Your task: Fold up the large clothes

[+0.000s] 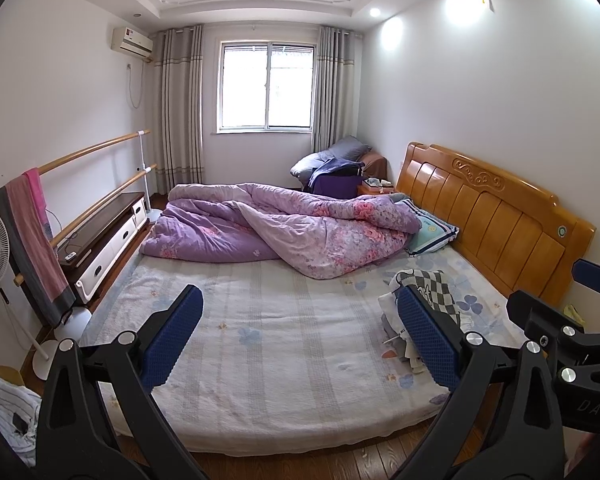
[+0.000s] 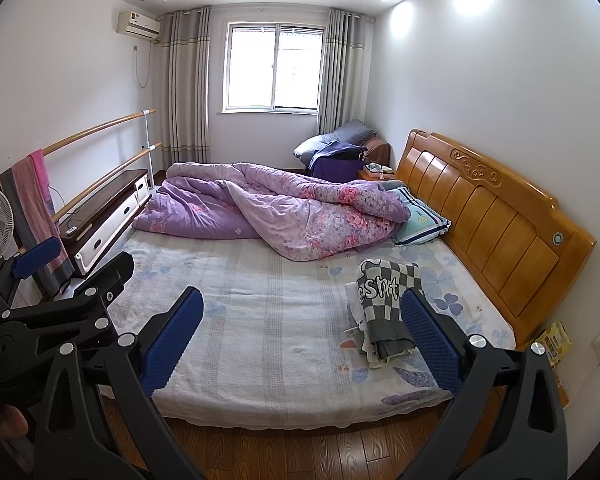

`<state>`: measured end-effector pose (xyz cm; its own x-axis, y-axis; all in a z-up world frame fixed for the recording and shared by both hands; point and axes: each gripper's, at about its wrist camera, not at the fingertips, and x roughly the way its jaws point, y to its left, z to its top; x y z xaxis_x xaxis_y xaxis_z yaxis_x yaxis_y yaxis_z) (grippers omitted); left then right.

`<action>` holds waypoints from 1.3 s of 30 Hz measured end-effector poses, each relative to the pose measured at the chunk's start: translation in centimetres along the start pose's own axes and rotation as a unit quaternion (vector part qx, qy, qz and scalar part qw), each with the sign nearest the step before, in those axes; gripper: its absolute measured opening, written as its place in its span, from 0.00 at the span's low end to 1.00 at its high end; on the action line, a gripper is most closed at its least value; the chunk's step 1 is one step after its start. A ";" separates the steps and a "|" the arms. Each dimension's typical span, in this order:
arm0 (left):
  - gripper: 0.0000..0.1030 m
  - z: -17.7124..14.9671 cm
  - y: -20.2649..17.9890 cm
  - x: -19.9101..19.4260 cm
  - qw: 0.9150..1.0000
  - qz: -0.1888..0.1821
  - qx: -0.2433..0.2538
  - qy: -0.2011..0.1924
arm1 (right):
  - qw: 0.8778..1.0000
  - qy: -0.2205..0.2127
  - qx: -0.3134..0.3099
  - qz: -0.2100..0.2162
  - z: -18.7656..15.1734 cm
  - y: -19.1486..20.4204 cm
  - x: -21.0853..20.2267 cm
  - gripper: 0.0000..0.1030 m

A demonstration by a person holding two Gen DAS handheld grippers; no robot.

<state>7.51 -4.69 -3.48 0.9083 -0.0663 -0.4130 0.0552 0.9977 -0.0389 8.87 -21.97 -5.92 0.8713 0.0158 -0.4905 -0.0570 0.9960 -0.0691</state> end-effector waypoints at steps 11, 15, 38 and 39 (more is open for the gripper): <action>0.95 -0.3 -0.4 0.4 1.000 -0.002 0.001 0.001 | 1.000 0.001 0.002 0.000 -0.1 -0.1 -0.1 0.93; 0.95 -0.3 -0.4 0.4 1.000 -0.001 0.001 0.002 | 1.000 0.002 0.000 -0.001 -0.1 -0.1 0.0 0.93; 0.95 -0.9 -2.0 2.3 1.000 0.001 -0.007 0.014 | 1.000 0.012 -0.002 0.009 -0.3 -2.1 0.7 0.93; 0.95 -0.9 -2.1 2.4 1.000 0.001 -0.007 0.015 | 1.000 0.013 -0.002 0.009 -0.1 -2.5 1.0 0.93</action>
<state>9.23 -6.92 -5.23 0.8954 -0.0647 -0.4406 0.0468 0.9976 -0.0513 9.81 -24.41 -6.30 0.8568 0.0320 -0.5146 -0.0751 0.9952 -0.0632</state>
